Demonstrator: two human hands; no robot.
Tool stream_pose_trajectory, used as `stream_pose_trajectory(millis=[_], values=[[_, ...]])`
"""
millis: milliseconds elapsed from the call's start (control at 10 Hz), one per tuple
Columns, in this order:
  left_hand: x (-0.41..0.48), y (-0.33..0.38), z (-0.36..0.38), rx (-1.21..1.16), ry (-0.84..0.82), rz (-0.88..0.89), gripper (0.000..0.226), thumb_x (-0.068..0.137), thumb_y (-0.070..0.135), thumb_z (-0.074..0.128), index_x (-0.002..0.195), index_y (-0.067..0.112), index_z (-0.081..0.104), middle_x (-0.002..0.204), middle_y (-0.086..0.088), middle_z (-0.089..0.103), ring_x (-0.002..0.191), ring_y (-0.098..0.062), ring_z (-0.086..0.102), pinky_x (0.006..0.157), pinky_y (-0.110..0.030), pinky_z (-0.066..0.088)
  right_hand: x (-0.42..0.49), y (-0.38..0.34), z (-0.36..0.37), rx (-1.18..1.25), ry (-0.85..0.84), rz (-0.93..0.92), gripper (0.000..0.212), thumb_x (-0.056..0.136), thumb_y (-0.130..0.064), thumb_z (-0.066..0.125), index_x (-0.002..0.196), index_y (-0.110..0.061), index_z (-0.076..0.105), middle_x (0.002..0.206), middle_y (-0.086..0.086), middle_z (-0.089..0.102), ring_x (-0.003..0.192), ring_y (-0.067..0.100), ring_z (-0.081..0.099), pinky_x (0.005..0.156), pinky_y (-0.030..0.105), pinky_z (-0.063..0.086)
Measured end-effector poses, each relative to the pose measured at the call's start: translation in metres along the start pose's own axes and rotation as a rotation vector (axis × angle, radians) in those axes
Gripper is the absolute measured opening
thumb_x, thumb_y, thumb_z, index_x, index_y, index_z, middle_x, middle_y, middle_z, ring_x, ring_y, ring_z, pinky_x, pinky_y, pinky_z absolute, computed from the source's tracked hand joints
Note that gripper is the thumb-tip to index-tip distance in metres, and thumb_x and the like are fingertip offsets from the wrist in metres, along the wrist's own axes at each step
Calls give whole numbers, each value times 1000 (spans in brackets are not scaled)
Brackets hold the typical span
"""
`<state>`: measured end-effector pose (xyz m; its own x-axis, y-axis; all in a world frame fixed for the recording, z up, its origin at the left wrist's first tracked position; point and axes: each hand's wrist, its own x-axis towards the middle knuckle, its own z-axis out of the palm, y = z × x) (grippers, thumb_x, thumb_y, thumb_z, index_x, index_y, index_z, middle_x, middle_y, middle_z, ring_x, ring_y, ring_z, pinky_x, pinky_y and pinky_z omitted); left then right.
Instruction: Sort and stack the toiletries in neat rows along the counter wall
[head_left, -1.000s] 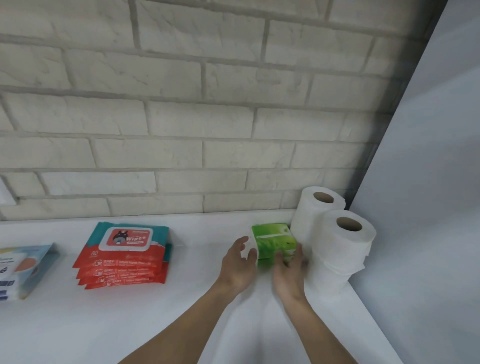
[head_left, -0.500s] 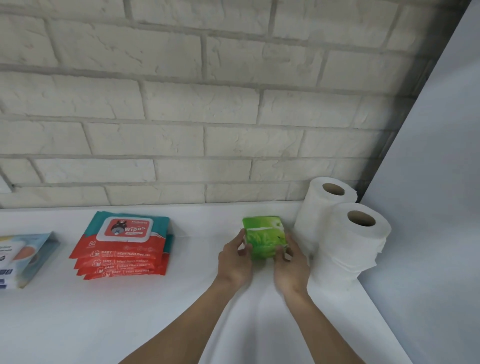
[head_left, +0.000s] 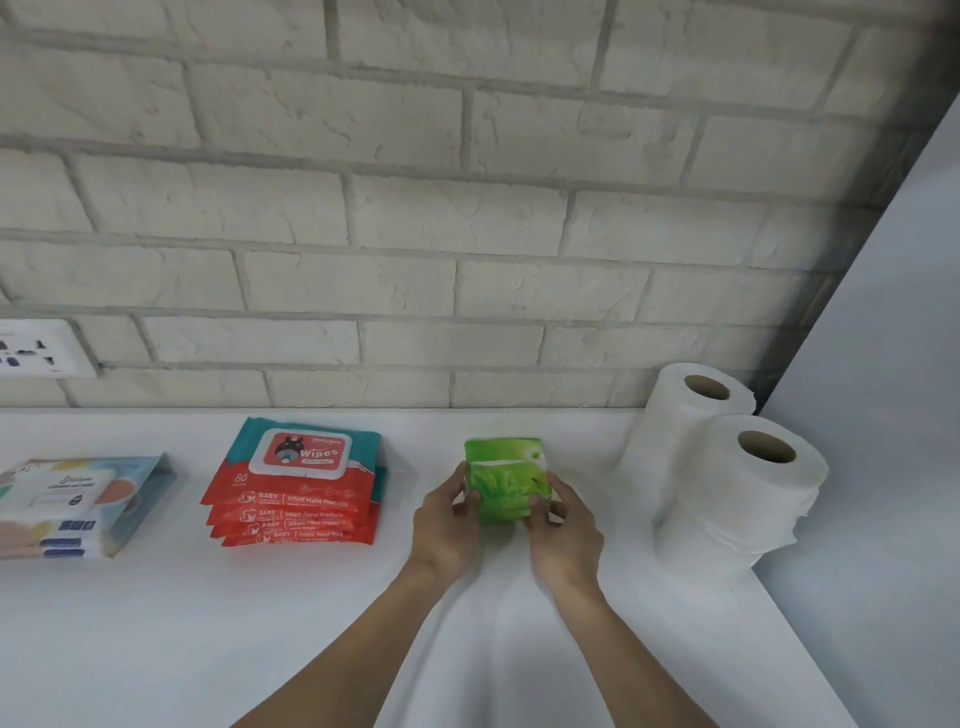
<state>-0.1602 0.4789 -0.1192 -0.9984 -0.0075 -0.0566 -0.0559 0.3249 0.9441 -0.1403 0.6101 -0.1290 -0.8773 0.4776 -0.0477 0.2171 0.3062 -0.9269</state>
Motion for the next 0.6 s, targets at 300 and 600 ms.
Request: stream_pose_trajectory(millis=[300, 600], values=[[-1, 0, -15, -18, -45, -38, 40, 101, 21, 43, 141, 24, 44, 126, 9, 57, 122, -17, 56, 97, -21, 42, -10, -3, 11, -26, -28, -27, 37, 98, -30, 53, 135, -26, 53, 101, -5, 64, 87, 9, 59, 79, 18, 38], [-32, 10, -59, -23, -112, -42, 41, 99, 31, 46, 140, 23, 46, 137, 5, 50, 127, -16, 49, 106, -30, 40, -45, -10, 6, -2, 27, 58, 43, 98, -33, 51, 139, -20, 46, 125, 8, 60, 91, 18, 54, 81, 23, 39]])
